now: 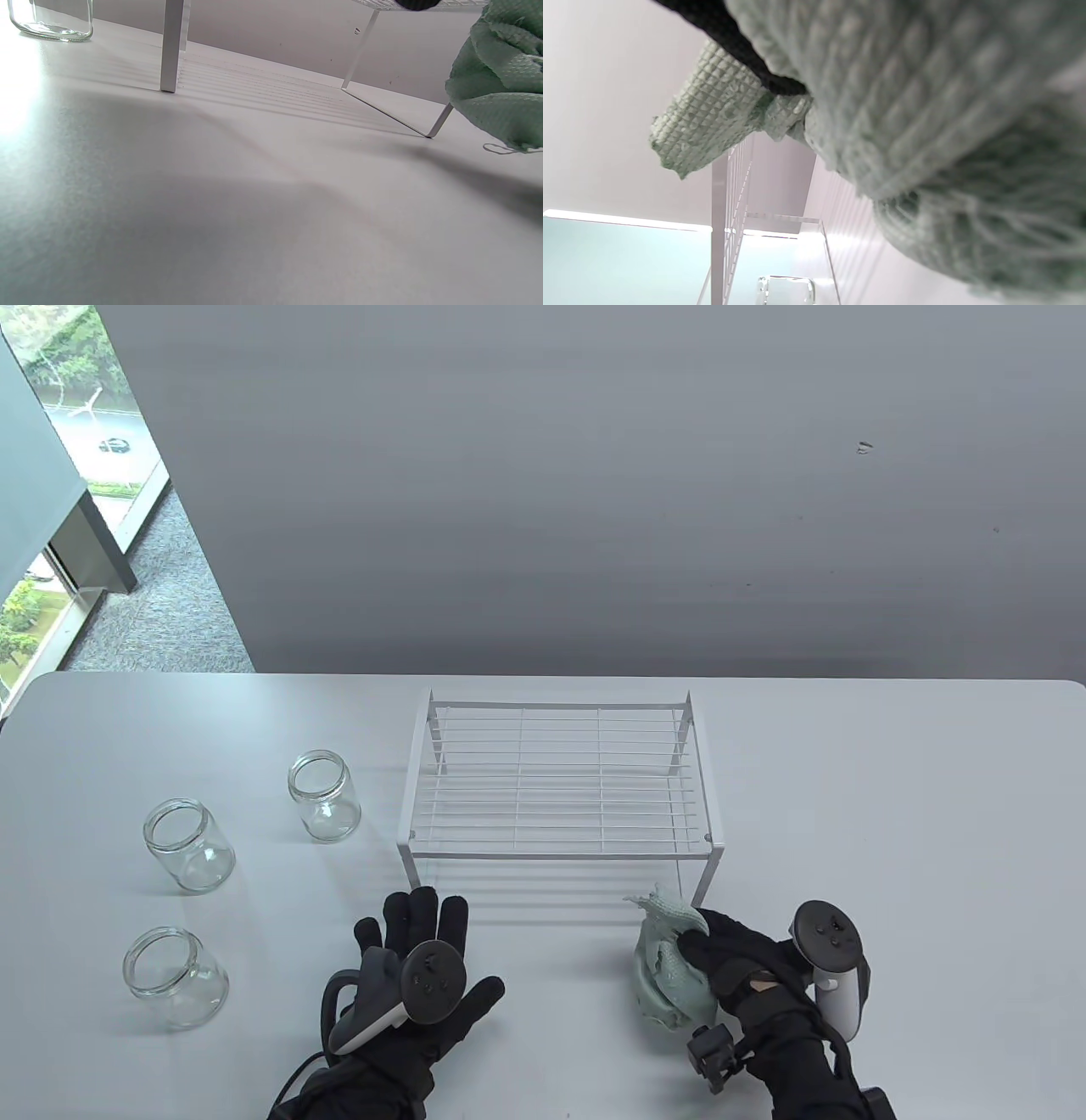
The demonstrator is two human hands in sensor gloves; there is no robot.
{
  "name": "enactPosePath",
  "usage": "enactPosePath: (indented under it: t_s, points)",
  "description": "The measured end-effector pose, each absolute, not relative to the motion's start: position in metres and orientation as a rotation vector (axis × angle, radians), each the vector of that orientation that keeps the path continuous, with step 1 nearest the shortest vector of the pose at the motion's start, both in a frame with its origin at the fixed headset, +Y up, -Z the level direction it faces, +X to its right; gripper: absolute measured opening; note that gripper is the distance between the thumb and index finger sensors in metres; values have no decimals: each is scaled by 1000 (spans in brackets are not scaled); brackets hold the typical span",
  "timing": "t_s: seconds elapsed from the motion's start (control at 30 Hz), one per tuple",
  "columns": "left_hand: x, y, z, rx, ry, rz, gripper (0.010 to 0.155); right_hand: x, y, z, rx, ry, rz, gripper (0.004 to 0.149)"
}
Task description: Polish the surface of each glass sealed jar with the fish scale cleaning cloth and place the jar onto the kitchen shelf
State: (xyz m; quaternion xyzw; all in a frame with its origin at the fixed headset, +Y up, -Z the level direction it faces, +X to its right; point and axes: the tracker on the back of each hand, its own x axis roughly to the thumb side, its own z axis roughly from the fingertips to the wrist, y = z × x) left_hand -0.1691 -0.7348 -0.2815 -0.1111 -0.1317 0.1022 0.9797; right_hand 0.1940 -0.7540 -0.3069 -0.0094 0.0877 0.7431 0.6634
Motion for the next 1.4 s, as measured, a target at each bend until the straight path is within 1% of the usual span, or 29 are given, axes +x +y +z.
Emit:
enactPosePath:
  t_s: [0.17,0.4,0.5,0.57,0.6,0.77,0.83,0.93,1.1,1.4]
  points:
    - [-172,-735,-282,-252,-212,189,94,186,-768,-304,-25,167,1702,46]
    - [-180,-733,-285,-285,-134,179,93,188,-770,-306,-24,153,1713,47]
    - [-190,-727,-287,-297,-20,140,94,188,-770,-306,-19,152,1714,47]
    - [-202,-720,-289,-298,58,115,93,188,-770,-305,-7,170,1712,47]
    - [-212,-715,-290,-276,117,110,92,187,-770,-305,-6,175,1705,47]
    - [-266,-694,-291,-73,328,158,90,186,-769,-304,17,178,1735,47]
    - [-285,-689,-289,-25,415,174,90,186,-769,-304,25,180,1744,47]
    - [-313,-684,-286,60,495,225,88,186,-769,-304,29,187,1742,47]
    - [-344,-696,-288,7,617,269,82,185,-770,-303,33,199,1751,47]
    - [-364,-707,-290,13,708,240,76,185,-771,-303,43,212,1772,47]
